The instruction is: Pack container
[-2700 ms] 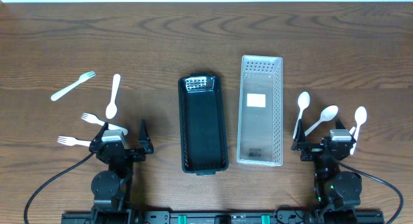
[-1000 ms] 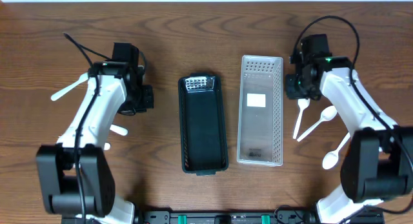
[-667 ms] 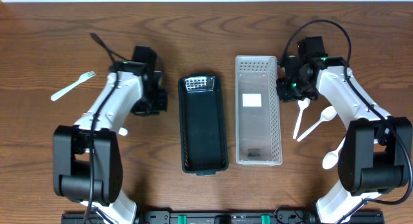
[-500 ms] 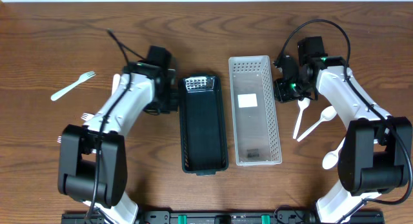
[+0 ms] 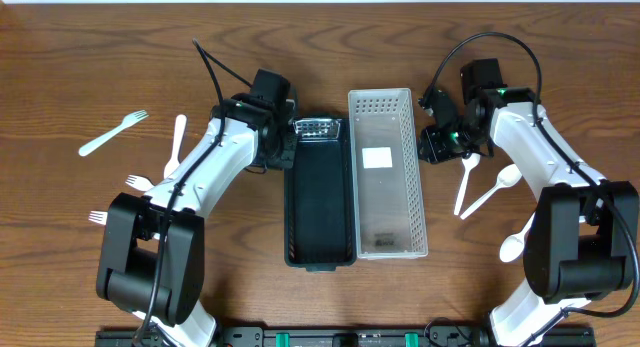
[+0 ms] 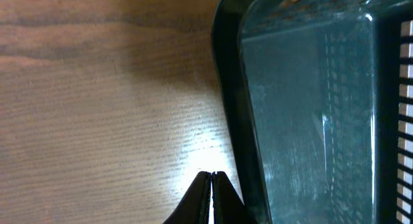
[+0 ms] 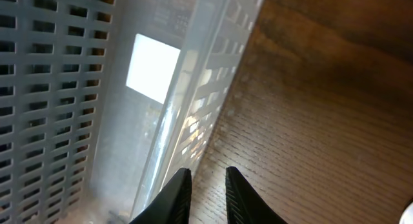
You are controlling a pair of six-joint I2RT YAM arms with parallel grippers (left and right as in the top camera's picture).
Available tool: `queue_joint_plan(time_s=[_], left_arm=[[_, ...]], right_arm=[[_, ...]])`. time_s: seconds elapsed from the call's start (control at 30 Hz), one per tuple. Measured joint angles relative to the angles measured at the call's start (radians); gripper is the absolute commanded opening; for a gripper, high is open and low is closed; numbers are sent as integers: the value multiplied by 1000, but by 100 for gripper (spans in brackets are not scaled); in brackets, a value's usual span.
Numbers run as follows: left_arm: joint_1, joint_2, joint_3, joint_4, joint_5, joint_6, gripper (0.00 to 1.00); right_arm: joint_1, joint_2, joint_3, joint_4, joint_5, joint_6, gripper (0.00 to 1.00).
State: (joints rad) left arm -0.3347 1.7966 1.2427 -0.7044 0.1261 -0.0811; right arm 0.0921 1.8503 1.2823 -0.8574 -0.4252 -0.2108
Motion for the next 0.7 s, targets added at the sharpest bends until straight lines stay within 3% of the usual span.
queue_joint_plan(time_s=[0.1,0.4,0.6,0.7], left_arm=[[3,0,0,11,-11,0,6],[4,-13,26,-8,-113,5,6],[6,-163,158,-122,-171,29,7],[6,-276,208,-212,-182,32,24]], right_arm=[[10,0,0,-9,7,-15,32],[15,0,7,6,120,7,36],[-13,-6,98,-16,283,100,36],[-37,-47,164,-43,329,143,39]])
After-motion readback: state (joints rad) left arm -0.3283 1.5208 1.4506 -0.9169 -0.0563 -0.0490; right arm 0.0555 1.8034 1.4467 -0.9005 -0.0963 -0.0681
